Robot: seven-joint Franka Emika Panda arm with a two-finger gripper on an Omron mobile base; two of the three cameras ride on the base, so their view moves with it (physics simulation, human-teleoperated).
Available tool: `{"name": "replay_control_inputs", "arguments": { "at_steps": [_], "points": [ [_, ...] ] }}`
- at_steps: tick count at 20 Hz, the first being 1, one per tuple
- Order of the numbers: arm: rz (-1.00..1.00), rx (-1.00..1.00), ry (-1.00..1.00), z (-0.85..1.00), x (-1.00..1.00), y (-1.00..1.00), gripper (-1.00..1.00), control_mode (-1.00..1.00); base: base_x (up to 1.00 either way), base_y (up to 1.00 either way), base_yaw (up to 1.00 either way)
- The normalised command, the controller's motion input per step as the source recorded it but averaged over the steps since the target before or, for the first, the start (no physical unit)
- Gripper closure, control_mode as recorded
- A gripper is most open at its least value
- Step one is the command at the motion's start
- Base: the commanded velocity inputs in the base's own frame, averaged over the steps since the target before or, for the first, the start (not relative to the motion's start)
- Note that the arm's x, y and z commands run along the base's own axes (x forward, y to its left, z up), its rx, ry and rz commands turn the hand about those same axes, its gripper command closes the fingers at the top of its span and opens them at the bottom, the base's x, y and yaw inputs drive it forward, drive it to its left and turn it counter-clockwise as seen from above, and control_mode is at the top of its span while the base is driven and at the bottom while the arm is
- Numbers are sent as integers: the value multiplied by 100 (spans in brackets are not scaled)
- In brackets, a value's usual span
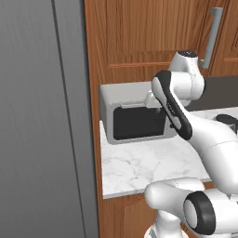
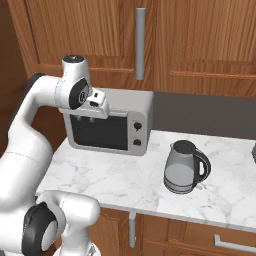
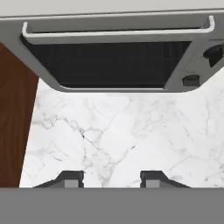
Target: Navigate to the coffee machine.
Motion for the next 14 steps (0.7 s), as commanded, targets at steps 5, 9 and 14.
{"name": "replay_control_inputs", "arguments": {
  "at_steps": [5, 9, 14],
  "points": [
    [-3, 0, 0, 0, -64, -2, -100, -100, 0, 0, 0],
    [-7, 0, -10, 0, -100, -12, -100, -100, 0, 0, 0],
    [-4, 0, -14, 0, -100, -14, -100, -100, 0, 0, 0]
  ]
}}
